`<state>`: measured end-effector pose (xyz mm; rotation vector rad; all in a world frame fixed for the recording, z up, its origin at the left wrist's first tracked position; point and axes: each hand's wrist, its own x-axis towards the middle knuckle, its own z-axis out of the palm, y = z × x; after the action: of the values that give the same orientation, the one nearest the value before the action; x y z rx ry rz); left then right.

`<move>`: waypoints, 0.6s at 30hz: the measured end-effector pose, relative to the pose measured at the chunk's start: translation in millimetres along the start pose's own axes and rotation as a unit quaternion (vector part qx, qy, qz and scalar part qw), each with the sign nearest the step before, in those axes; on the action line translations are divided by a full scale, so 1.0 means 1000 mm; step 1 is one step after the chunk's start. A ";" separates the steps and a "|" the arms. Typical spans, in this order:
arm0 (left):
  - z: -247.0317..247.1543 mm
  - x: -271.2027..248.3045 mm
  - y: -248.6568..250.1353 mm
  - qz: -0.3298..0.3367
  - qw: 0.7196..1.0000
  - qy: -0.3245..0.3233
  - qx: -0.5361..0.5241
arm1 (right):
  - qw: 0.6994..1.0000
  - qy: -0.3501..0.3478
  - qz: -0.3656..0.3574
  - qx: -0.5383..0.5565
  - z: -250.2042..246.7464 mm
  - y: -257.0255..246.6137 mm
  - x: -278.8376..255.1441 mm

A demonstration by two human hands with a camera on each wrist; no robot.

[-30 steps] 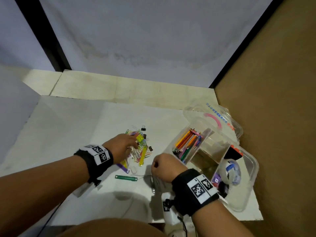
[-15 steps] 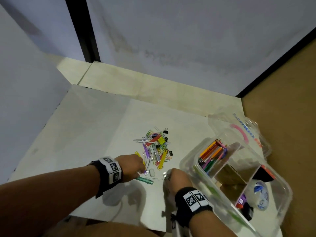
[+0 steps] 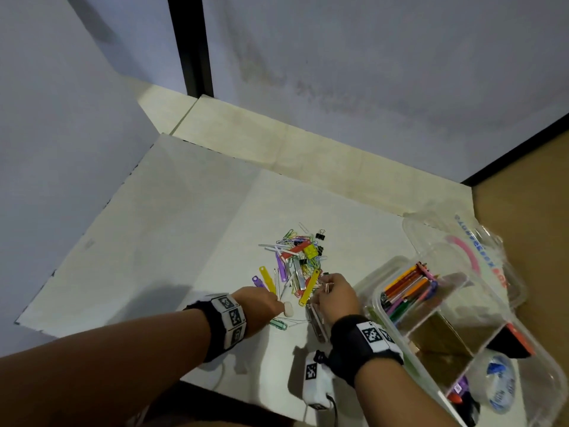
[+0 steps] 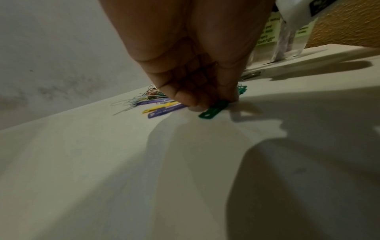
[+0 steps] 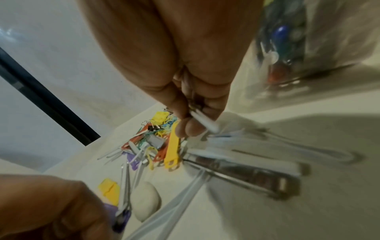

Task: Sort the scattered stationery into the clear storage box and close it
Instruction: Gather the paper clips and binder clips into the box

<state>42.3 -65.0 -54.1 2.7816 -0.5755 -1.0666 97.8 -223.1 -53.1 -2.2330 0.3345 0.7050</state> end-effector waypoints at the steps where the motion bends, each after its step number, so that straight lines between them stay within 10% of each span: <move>1: 0.001 -0.001 -0.002 -0.004 1.000 0.001 0.003 | 1.000 -0.003 -0.002 -0.002 0.004 0.000 0.005; 18: -0.008 0.001 -0.045 -0.087 0.961 0.100 -0.241 | 0.983 0.025 -0.033 -0.181 0.012 -0.008 0.012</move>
<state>62.0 -24.4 -59.3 2.4878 -0.0325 -0.8020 106.7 -209.7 -62.1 -2.5966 0.1636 0.7195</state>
